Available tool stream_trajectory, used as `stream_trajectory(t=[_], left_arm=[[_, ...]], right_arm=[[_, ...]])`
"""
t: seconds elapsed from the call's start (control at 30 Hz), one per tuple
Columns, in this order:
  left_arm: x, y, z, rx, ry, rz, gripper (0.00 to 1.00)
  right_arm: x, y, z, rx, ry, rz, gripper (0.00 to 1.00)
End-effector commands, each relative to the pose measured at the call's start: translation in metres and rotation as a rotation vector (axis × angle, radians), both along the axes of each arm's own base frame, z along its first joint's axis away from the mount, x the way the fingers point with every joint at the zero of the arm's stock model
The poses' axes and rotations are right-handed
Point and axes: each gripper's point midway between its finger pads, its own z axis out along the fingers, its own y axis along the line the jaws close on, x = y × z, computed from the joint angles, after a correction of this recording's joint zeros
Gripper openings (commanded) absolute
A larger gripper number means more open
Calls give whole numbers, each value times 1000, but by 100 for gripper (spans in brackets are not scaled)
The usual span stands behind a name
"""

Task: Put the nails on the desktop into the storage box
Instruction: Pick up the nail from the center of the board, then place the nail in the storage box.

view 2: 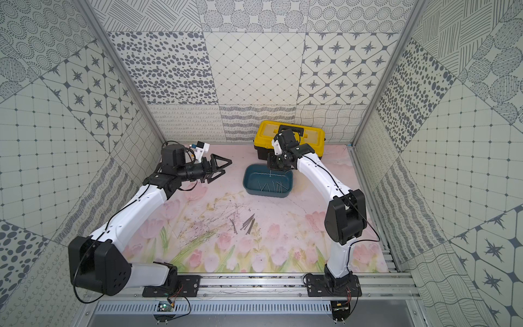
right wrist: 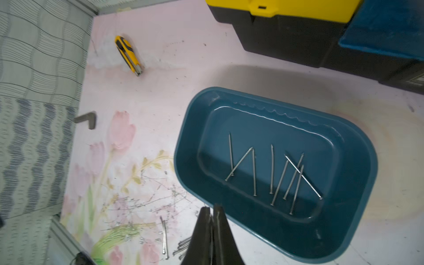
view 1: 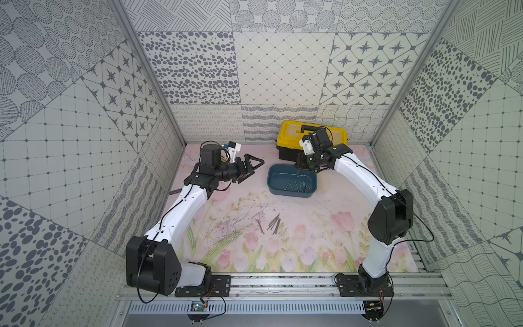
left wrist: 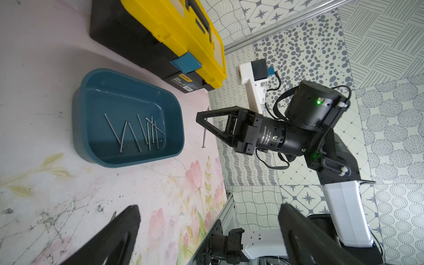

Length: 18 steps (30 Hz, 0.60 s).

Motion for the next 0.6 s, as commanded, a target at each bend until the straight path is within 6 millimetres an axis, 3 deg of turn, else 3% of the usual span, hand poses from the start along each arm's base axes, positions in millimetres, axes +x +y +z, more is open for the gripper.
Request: stream_trajectory(t=[0.0, 0.27, 0.57], left_arm=[[-26, 9, -50, 53, 304, -11, 99], [-45, 17, -62, 103, 292, -18, 99], [-48, 20, -72, 115, 301, -1, 99]], right_arm=[[6, -22, -33, -200, 2, 58, 0], [22, -44, -71, -335, 23, 76, 0], [32, -43, -101, -358, 58, 81, 0]])
